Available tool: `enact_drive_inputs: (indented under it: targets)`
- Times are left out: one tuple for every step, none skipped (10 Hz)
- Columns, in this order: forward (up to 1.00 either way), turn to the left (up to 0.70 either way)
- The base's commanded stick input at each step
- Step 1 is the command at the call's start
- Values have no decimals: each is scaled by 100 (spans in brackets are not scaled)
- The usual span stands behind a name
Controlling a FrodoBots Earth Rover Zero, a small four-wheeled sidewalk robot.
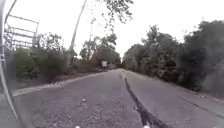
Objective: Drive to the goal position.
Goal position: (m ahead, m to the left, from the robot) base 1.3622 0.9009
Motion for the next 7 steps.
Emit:
enact_drive_inputs:
  targets:
    - [70, 0]
    - [70, 0]
    - [70, 0]
    - [70, 0]
    - [70, 0]
    - [70, 0]
    - [70, 0]
